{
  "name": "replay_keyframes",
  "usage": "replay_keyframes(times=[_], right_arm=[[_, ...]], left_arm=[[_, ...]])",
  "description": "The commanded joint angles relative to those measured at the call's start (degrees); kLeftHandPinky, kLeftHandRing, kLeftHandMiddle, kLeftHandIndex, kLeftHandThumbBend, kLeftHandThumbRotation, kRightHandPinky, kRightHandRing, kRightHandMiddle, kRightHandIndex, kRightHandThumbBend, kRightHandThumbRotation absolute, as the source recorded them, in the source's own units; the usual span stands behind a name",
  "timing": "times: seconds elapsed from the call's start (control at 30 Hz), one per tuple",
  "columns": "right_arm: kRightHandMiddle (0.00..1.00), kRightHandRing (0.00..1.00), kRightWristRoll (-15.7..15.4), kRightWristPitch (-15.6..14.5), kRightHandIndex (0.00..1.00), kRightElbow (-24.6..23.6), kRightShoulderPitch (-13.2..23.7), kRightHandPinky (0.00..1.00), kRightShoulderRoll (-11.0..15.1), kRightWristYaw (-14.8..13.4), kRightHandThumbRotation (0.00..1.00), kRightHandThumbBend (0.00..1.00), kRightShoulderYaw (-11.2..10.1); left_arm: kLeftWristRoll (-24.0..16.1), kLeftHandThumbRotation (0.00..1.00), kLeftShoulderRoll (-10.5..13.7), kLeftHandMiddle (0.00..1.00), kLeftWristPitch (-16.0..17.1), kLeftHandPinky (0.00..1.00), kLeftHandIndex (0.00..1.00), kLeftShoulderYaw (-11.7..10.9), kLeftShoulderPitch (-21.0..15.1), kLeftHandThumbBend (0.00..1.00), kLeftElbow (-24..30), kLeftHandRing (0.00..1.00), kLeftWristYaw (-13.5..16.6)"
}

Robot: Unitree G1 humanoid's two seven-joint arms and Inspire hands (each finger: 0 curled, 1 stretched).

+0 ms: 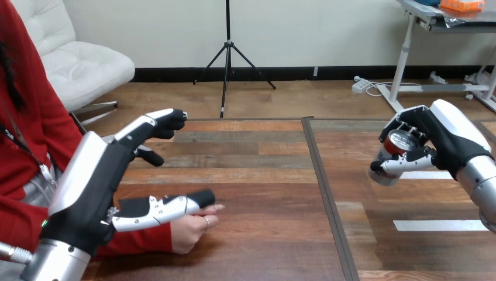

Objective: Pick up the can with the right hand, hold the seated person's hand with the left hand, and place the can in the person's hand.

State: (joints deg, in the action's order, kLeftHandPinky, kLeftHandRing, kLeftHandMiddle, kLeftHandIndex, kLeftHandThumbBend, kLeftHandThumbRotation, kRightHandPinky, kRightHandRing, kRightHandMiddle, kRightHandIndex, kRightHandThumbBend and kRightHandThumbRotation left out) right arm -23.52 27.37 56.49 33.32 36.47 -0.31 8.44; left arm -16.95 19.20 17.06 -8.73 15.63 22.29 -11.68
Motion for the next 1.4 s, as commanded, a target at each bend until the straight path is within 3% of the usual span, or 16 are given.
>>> replay_keyframes(times=[0.0, 0.2, 0.8, 1.37], right_arm=[[0.49, 0.44, 1.2, 1.9, 0.48, -4.0, 1.6, 0.45, 0.6, -0.8, 0.0, 0.7, -1.3], [0.48, 0.44, 0.9, 2.0, 0.49, -4.9, 1.3, 0.45, 0.6, -1.1, 0.0, 0.71, -1.2], [0.48, 0.43, 1.0, 1.4, 0.49, -6.4, 1.1, 0.43, 0.6, -1.1, 0.0, 0.71, -1.5], [0.48, 0.42, 1.5, 1.9, 0.49, -6.5, 1.1, 0.42, 0.5, -0.6, 0.0, 0.72, -1.7]], left_arm=[[-4.0, 0.43, 2.5, 0.87, -1.8, 0.63, 0.85, -0.2, -2.4, 1.0, 2.6, 0.84, -0.3], [-6.7, 0.4, 3.9, 0.87, -1.2, 0.64, 0.86, 0.7, -2.7, 1.0, 1.6, 0.83, -0.3], [-14.4, 0.3, 7.0, 0.82, -4.2, 0.65, 0.81, 2.8, -2.8, 1.0, 0.8, 0.79, -3.0], [-19.2, 0.21, 8.9, 0.8, -8.8, 0.65, 0.78, 4.6, -3.8, 1.0, 1.2, 0.78, -6.5]])
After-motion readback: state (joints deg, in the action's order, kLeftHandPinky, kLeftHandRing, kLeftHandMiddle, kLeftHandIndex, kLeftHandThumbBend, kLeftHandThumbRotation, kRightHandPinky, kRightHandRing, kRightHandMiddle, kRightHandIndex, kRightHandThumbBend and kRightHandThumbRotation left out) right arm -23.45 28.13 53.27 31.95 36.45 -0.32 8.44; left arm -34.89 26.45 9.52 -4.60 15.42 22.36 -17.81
